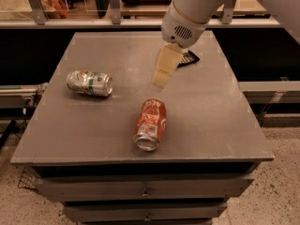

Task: Place 7up can upright

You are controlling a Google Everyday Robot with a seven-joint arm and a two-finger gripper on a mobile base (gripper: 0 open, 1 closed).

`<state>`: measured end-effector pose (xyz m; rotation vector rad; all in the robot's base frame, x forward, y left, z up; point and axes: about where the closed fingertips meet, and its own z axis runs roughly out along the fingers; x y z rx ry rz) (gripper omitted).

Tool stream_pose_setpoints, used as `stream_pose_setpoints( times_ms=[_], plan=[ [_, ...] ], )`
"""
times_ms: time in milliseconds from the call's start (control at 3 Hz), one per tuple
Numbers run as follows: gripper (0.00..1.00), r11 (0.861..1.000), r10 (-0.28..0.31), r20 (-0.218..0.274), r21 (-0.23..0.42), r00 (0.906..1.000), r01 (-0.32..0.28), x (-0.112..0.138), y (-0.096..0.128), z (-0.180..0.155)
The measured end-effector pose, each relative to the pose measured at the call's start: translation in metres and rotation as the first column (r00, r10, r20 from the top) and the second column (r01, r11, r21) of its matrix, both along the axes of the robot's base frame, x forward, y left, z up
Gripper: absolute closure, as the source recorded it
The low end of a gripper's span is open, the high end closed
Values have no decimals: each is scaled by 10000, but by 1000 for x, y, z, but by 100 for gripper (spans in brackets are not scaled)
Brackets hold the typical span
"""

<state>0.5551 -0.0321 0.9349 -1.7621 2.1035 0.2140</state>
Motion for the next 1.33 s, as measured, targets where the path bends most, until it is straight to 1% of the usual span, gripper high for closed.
stream_pose_setpoints(
  times_ms=[333,667,1000,1333],
  plan=[
    [0,9986,-364,-32,395,9993,365,13,28,-15],
    [0,9897,-1205,24,778,9927,1199,36,63,-28],
    [0,9708,-2246,50,876,9744,2233,60,96,-39],
    [0,9391,-3330,-264,813,9426,3340,77,123,-54]
  ],
)
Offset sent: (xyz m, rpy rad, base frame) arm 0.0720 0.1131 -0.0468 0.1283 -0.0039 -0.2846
